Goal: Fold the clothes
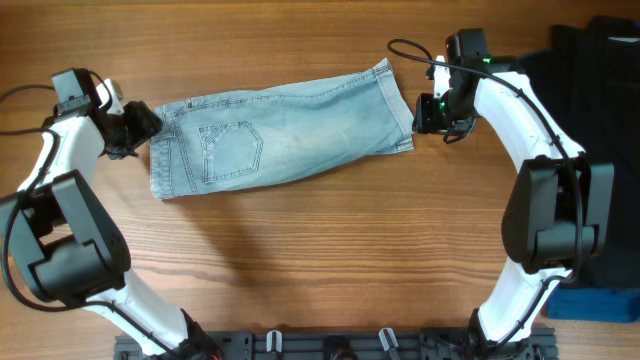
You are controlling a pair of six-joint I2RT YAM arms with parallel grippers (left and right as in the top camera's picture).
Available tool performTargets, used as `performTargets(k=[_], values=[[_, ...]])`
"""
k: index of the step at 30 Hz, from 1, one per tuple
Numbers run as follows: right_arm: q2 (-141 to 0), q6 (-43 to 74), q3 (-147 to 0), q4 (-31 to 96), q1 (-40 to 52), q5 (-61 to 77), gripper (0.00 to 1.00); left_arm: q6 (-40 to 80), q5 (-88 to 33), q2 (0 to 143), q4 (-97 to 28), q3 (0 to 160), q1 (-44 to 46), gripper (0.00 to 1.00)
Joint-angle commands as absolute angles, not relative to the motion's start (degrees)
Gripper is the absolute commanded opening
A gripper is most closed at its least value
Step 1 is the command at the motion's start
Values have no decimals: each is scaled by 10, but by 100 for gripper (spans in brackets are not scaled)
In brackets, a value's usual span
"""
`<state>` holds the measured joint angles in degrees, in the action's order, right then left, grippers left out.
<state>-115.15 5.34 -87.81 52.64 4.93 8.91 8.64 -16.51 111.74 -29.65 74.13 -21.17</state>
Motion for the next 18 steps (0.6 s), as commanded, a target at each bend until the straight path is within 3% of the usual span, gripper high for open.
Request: performTargets(k=[1,2,6,7,9,11,14,18], values=[[-1146,60,-886,521,50,83,47,62,-199,1130,-285,739,-211,44],[-1146,60,-886,521,50,83,47,62,-199,1130,-284,739,-211,34],[-1146,60,-886,521,50,83,47,62,-200,1130,-284,739,-211,20],[-1146,60,-886,521,50,83,47,62,-200,1130,-285,739,-211,29],[-1146,60,-886,521,50,83,47,62,-200,1131,-284,739,-211,31],[-1146,60,-886,519,50,83,47,62,-200,1131,-284,739,-210,25],[-1146,60,-886,515,50,83,47,62,-223,1130,-274,739,-202,4],[-1146,60,-886,507,50,83,47,62,-229,1100,-280,755,-197,4]])
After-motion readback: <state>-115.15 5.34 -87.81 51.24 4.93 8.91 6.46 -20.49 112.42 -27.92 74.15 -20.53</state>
